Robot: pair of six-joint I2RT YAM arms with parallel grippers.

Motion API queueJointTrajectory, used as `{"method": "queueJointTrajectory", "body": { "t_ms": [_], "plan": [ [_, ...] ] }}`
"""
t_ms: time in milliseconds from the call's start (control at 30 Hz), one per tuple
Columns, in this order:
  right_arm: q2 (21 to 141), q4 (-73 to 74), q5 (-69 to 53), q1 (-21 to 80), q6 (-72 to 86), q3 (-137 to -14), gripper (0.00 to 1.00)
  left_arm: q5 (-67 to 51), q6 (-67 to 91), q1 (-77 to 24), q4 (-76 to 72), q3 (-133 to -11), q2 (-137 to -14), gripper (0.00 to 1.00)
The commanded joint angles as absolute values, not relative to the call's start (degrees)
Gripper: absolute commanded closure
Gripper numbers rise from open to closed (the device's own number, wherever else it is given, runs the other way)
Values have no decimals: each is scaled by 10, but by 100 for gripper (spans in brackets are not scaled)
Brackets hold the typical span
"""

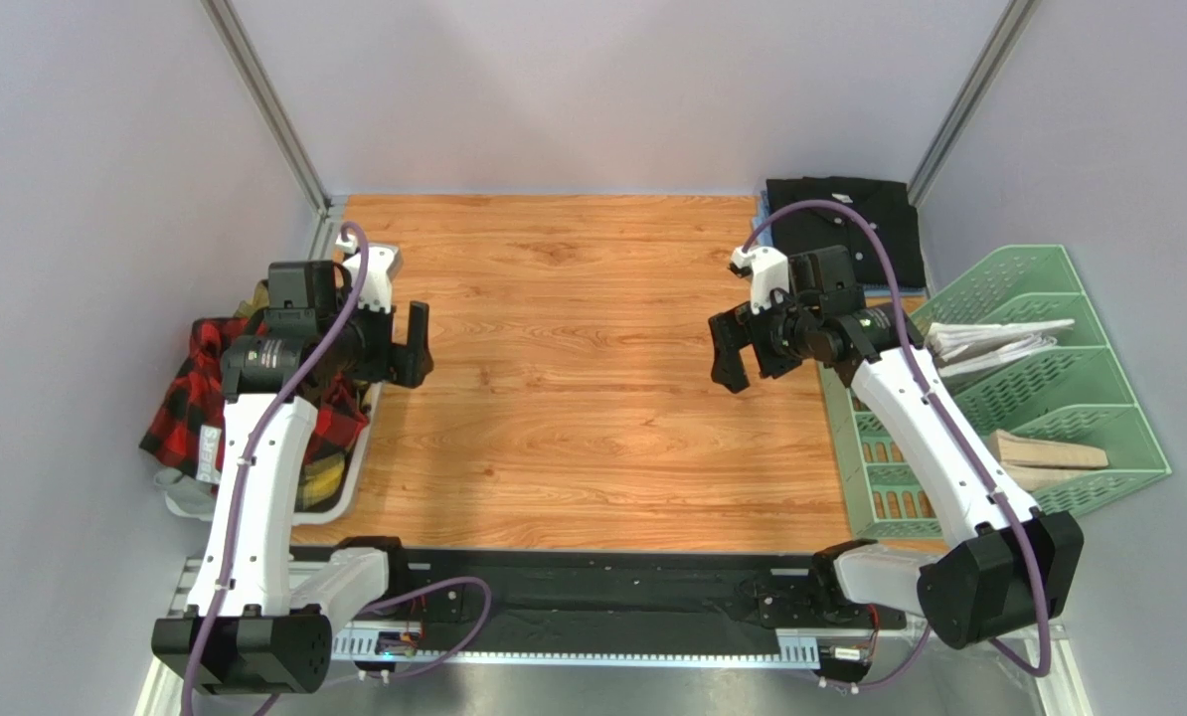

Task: Fold and stack the long sleeve shirts
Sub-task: Grab the shirt from the pile

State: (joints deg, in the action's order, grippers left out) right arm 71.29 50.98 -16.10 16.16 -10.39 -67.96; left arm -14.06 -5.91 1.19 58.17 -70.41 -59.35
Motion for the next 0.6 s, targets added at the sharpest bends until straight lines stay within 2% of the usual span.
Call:
{"method": "queueJointTrajectory", "body": {
  "t_ms": [0, 233, 300, 567],
  "plan": [
    [706, 513, -168, 163, -117, -700, 0, -126, -83, 22, 600, -756, -609, 1],
    [707, 530, -178, 162, -120, -700, 0, -66, -92, 56, 639, -911, -681, 1],
    [709, 533, -185, 163, -121, -699, 0, -63, -109, 101, 650, -955, -706, 1],
    [722, 534, -205, 162, -124, -698, 0, -83, -212, 303, 684, -993, -772, 1]
  ]
}}
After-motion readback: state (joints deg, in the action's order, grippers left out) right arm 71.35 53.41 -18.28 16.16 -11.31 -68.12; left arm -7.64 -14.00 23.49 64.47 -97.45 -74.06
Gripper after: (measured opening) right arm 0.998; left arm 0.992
